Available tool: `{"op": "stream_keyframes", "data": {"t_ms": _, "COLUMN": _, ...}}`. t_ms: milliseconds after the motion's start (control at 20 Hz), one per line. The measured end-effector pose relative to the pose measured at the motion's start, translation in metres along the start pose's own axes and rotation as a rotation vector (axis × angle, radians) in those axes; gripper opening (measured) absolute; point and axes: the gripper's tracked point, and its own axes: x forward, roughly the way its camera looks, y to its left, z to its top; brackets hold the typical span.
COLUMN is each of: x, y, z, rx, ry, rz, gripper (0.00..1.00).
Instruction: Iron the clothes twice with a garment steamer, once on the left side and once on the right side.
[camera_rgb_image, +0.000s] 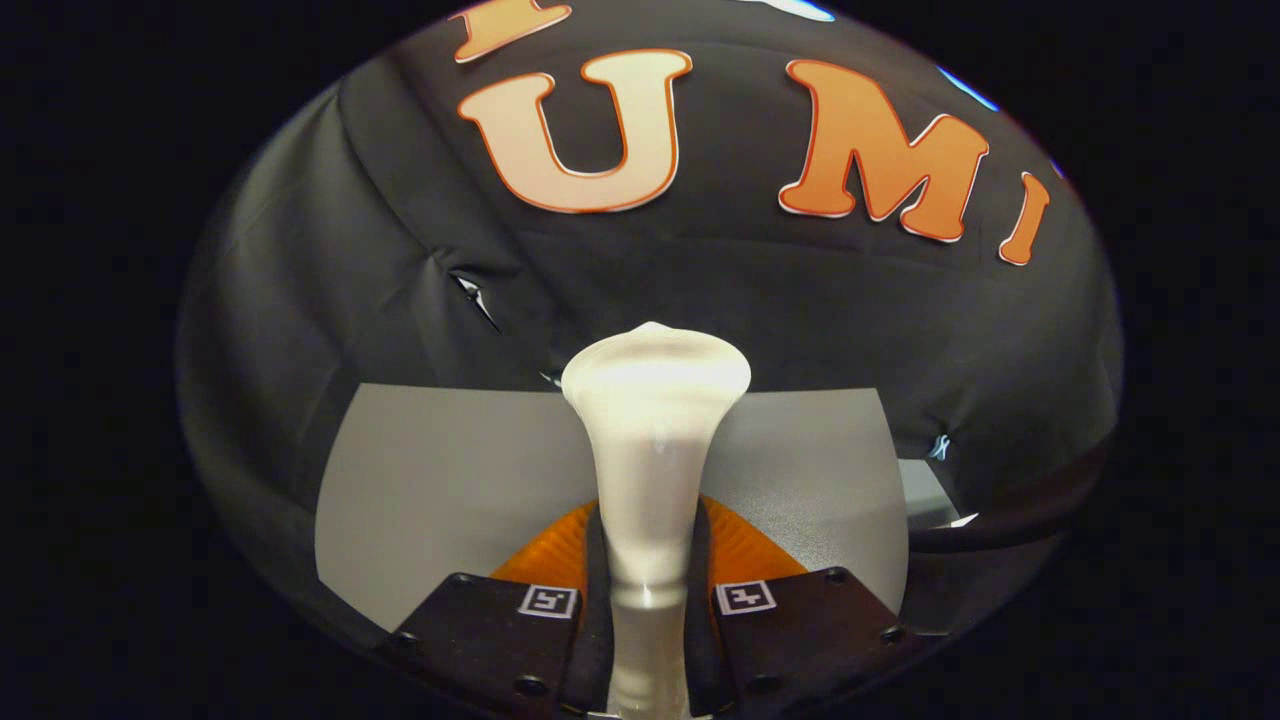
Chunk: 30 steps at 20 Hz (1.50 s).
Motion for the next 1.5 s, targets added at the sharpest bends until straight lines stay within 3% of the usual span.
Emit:
{"op": "stream_keyframes", "data": {"t_ms": 350, "x": -0.08, "y": 0.016, "z": 0.005, "rx": -0.008, "ry": -0.26, "rz": 0.115, "gripper": 0.36}}
{"op": "stream_keyframes", "data": {"t_ms": 750, "x": -0.178, "y": -0.016, "z": -0.015, "rx": 0.065, "ry": -0.505, "rz": 0.123, "gripper": 0.36}}
{"op": "stream_keyframes", "data": {"t_ms": 1000, "x": -0.241, "y": -0.033, "z": -0.028, "rx": 0.045, "ry": -0.626, "rz": 0.116, "gripper": 0.36}}
{"op": "stream_keyframes", "data": {"t_ms": 1350, "x": -0.337, "y": -0.085, "z": -0.045, "rx": 0.019, "ry": -0.805, "rz": 0.038, "gripper": 0.35}}
{"op": "stream_keyframes", "data": {"t_ms": 1500, "x": -0.357, "y": -0.129, "z": -0.051, "rx": 0.019, "ry": -0.846, "rz": -0.04, "gripper": 0.36}}
